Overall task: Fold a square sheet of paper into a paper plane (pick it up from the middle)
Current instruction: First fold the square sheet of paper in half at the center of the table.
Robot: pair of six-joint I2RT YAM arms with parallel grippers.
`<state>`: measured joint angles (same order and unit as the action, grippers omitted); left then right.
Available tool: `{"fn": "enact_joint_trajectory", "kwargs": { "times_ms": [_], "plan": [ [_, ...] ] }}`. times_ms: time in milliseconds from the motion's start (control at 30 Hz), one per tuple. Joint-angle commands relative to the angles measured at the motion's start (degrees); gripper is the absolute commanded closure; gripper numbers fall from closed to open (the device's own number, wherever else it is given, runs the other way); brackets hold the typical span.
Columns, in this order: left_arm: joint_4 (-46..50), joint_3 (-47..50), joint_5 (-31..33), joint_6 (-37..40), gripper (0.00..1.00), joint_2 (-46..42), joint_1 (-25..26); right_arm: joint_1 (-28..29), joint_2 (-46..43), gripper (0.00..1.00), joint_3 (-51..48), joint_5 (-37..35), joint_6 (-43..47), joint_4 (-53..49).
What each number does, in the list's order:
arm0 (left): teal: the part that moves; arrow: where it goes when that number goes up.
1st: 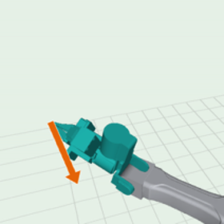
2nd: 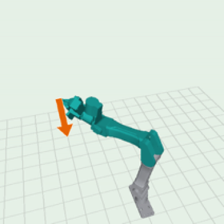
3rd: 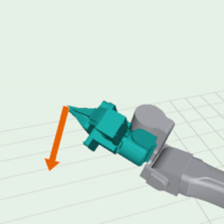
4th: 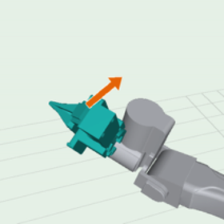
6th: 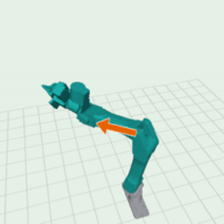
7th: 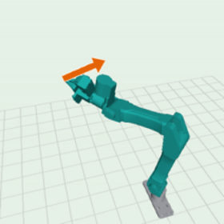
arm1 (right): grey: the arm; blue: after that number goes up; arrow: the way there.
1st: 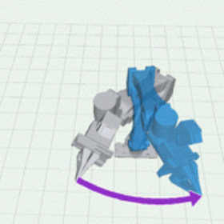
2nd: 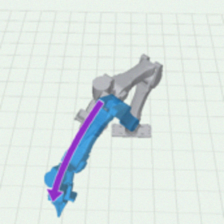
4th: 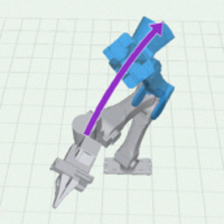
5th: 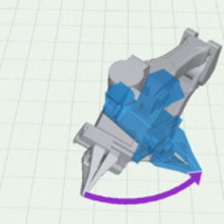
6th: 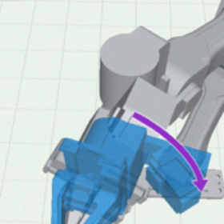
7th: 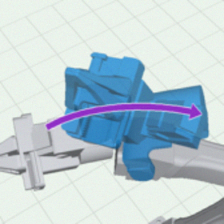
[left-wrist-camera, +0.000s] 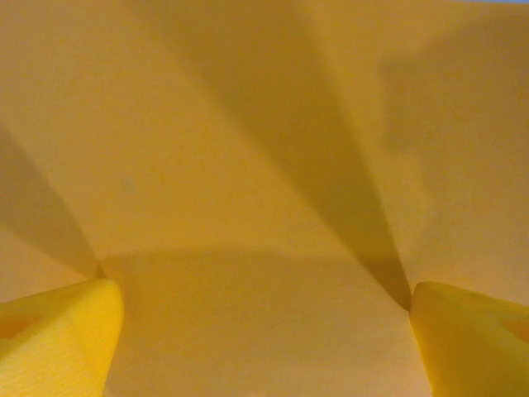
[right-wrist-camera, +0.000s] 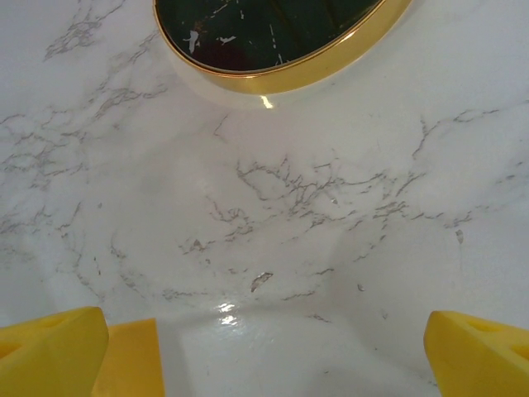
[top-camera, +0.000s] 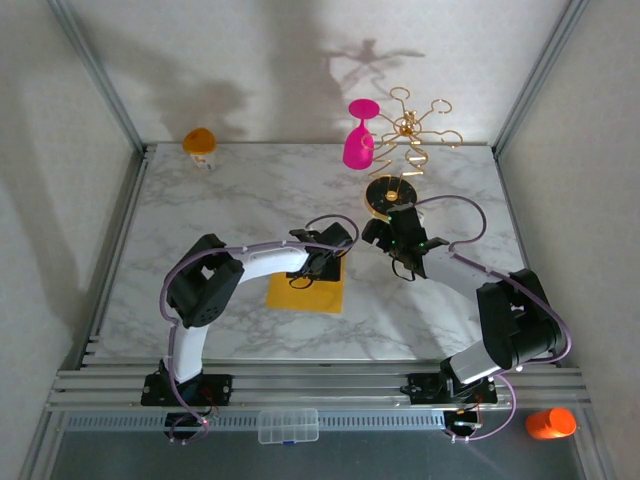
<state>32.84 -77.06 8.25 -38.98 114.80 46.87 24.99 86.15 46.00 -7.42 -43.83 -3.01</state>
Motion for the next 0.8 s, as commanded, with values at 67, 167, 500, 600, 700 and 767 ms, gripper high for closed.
{"fn": "enact_joint_trajectory", "kwargs": {
  "times_ms": [67, 167, 500, 600, 700, 767],
  "plan": [
    [3.0, -0.7, 1.3, 1.5, 0.10, -0.9, -1.3, -0.2, 1.3, 0.01, 0.4, 1.1, 0.6, 0.8],
    [2.5, -0.2, -0.8, 2.2, 0.09, -2.2, -2.3, -0.1, 2.0, 0.01, 0.8, 1.4, 0.4, 0.8],
    [0.8, 2.4, -4.1, 4.1, 0.01, -3.1, -4.4, -0.1, 3.3, 0.01, 1.8, 1.9, 0.0, 0.5],
    [0.8, 2.4, -4.2, 4.3, 0.01, -2.2, -4.4, -0.1, 3.5, 0.01, 1.7, 2.0, -0.2, 0.5],
    [0.8, 2.6, -4.5, 4.2, 0.02, -1.3, -4.3, -0.1, 3.8, 0.01, 1.9, 2.1, -0.3, 0.4],
    [0.9, 3.0, -4.3, 4.0, 0.02, -0.7, -4.3, -0.2, 3.8, 0.01, 1.9, 2.1, -0.3, 0.2]
  ]
}}
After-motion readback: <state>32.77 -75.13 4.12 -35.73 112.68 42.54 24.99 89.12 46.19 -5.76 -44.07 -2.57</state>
